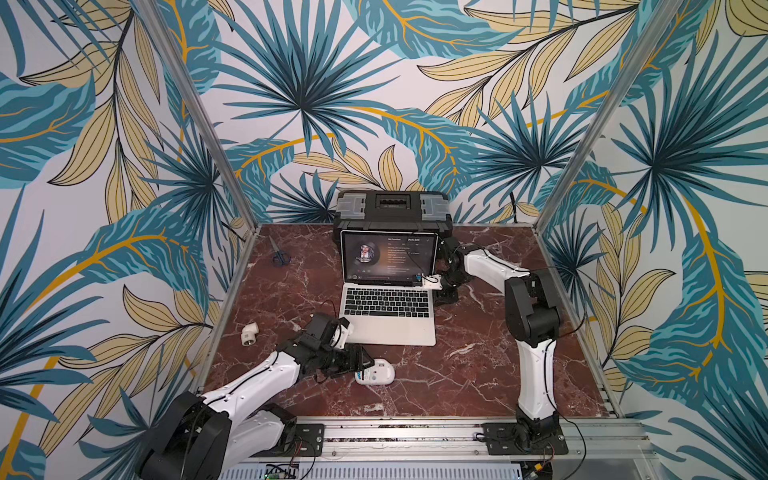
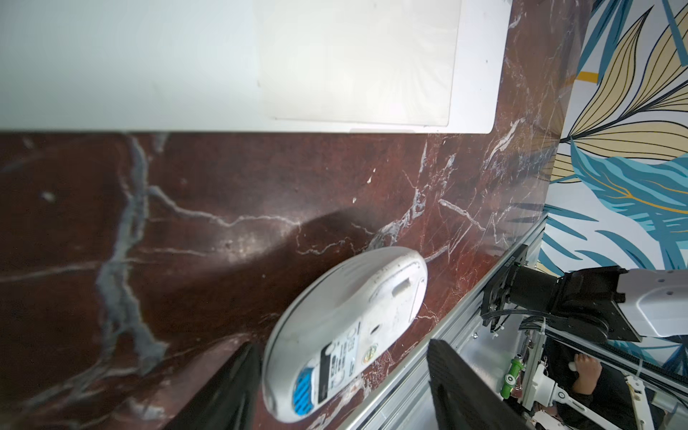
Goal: Remove the wireless mouse receiver from the laptop
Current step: Place the mouse at the center of the board, then take out the USB plug from the USB port.
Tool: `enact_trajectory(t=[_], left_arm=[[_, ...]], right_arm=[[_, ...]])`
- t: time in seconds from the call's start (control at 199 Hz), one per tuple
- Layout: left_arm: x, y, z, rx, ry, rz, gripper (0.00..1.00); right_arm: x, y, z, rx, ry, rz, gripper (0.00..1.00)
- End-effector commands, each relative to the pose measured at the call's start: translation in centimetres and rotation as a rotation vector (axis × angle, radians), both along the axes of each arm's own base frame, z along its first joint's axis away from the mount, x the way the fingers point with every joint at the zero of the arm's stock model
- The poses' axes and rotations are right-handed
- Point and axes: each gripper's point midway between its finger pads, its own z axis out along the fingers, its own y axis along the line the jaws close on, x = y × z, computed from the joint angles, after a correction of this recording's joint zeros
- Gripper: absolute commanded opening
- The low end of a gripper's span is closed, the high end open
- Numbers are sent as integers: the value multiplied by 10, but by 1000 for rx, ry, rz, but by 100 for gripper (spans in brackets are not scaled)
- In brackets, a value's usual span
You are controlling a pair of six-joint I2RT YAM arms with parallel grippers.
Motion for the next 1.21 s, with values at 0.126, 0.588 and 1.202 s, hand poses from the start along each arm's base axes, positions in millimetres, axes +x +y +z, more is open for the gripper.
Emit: enact_trajectory(t=[0.126,0.588,1.202], left_arm=[[15,-4,11,-11,-44,-27,76],[16,-1,9,9,-52,-29,76],[28,-3,20,18,-96,-46,76]], right_arm=[[-17,15,-13,12,69,44,36],[-18,19,-20,-21,86,79,18],[-14,20,-14,-34,63,85,0]])
